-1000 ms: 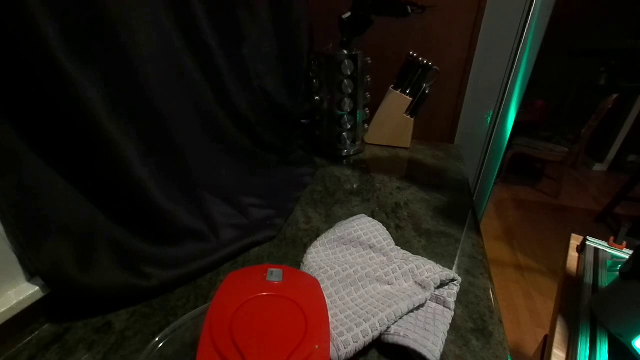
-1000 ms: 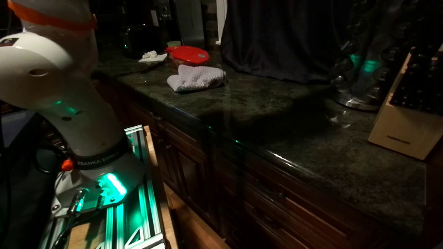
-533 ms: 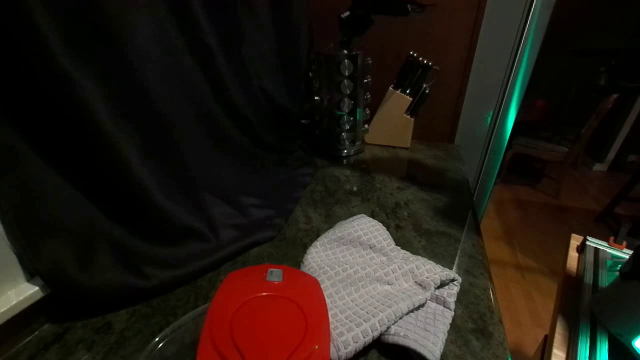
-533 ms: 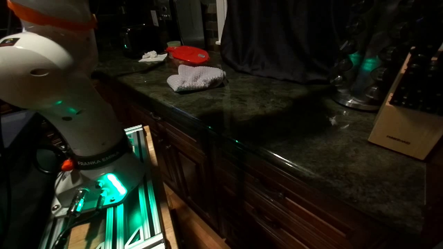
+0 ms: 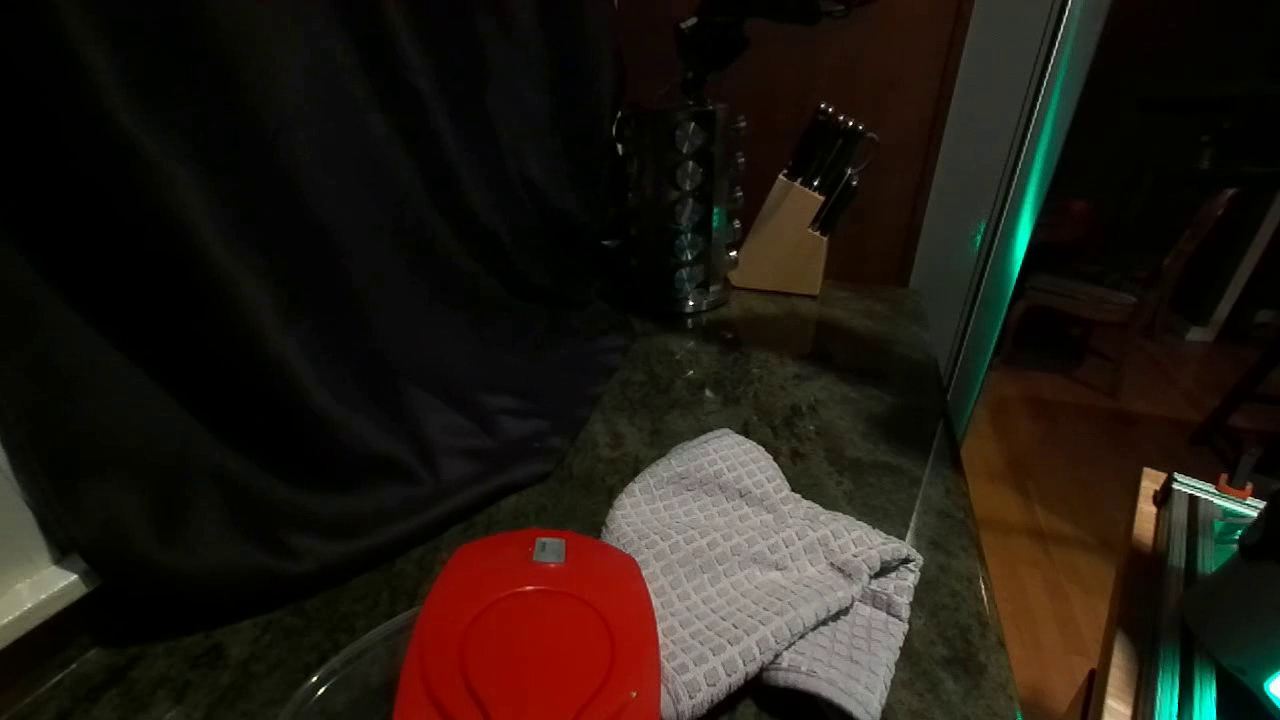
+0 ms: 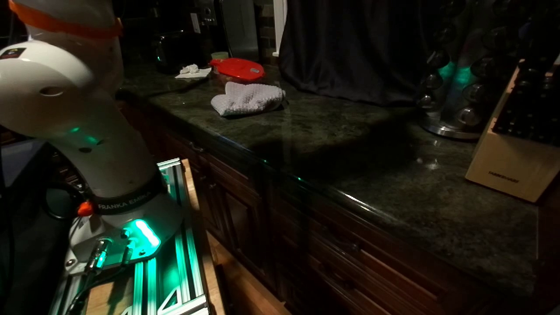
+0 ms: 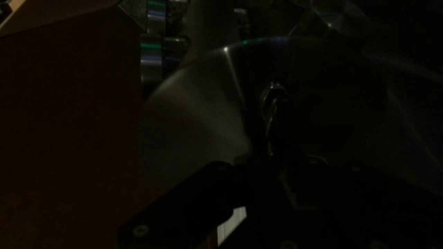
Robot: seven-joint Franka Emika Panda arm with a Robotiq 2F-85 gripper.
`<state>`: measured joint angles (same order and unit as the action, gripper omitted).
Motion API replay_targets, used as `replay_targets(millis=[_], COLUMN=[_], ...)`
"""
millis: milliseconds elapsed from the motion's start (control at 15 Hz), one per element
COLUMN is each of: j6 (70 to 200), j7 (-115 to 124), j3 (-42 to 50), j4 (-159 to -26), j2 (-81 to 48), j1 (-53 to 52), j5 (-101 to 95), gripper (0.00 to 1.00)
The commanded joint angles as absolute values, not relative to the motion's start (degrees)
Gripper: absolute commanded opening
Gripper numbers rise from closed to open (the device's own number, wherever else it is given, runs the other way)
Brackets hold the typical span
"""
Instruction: Move the silver stand forwards.
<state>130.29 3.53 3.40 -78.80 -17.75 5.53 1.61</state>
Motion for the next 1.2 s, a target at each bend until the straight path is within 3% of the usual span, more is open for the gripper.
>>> replay_targets(millis=[0,1133], j6=[127.4,126.5], j7=[6.0,13.5], j3=[3.7,5.4], j4=[-75.2,-68.2], j2=[-16.4,-20.3], j1=[4.3,4.7], j5=[0.8,0.5], gripper=[0.04,0.04])
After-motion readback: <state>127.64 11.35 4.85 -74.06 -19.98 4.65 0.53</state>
